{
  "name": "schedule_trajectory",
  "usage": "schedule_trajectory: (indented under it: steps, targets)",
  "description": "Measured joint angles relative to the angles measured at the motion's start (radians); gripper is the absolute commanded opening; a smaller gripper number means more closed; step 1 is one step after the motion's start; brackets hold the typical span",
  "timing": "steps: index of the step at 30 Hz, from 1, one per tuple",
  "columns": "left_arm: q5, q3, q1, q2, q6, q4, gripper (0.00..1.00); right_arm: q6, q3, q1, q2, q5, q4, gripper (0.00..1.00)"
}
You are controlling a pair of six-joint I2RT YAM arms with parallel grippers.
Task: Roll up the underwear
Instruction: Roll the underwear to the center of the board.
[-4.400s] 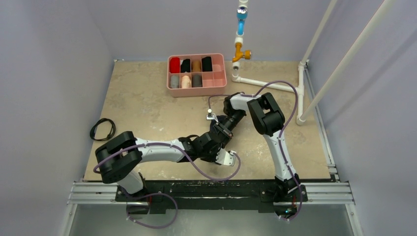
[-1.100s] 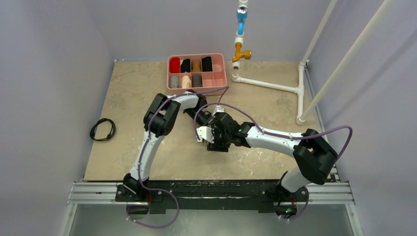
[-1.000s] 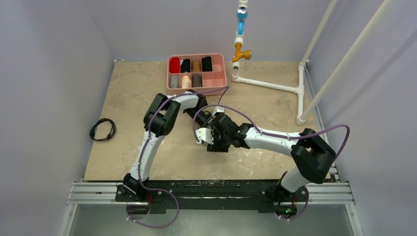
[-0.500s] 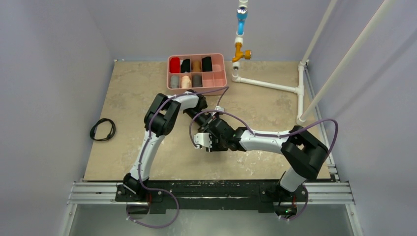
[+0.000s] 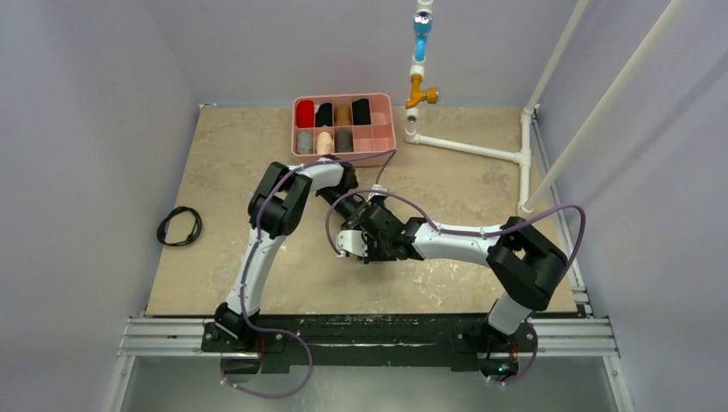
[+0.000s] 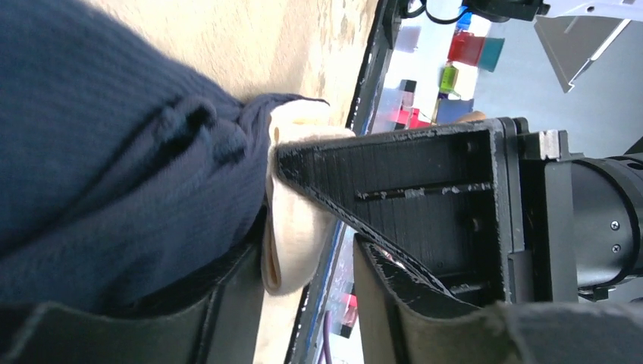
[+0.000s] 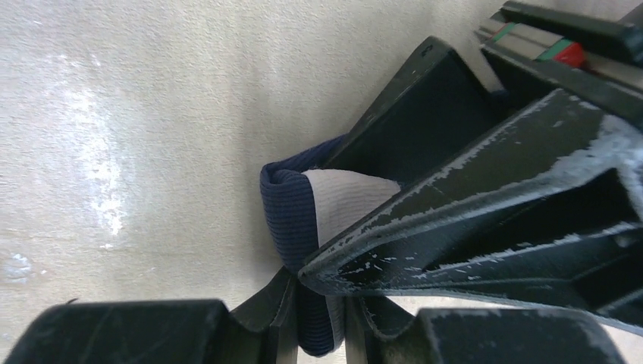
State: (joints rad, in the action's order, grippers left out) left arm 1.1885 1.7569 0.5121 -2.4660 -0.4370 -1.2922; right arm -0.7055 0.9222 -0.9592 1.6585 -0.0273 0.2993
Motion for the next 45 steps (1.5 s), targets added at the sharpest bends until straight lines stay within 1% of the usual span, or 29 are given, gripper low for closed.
schedule_trajectory:
  steps: [2,10,19,24,30,33,38,45]
  targets:
    - [-0.018,-0.016,-0.005,0.023,0.001,-0.005,0.50,0.010,0.014,0.001,0.006,0.011,0.021,0.00]
    - [-0.097,-0.051,-0.023,0.093,0.011,0.022,0.53,0.044,0.046,-0.002,0.010,0.099,0.098,0.00]
    - [-0.132,-0.049,-0.093,0.116,0.007,0.017,0.53,0.063,0.078,-0.003,0.026,0.185,0.162,0.00]
    - [-0.184,-0.047,-0.135,0.138,0.000,0.005,0.53,0.068,0.108,-0.003,0.050,0.237,0.193,0.00]
    - [-0.287,-0.098,-0.220,0.262,-0.004,0.014,0.53,0.071,0.171,-0.002,0.100,0.300,0.246,0.00]
    - [-0.336,-0.140,-0.282,0.346,-0.014,0.019,0.53,0.071,0.222,-0.002,0.140,0.338,0.292,0.00]
    - [-0.391,-0.218,-0.376,0.441,-0.023,0.040,0.52,0.070,0.320,-0.002,0.220,0.407,0.375,0.00]
    - [-0.462,-0.377,-0.483,0.557,-0.027,0.111,0.52,0.054,0.518,0.013,0.387,0.557,0.571,0.00]
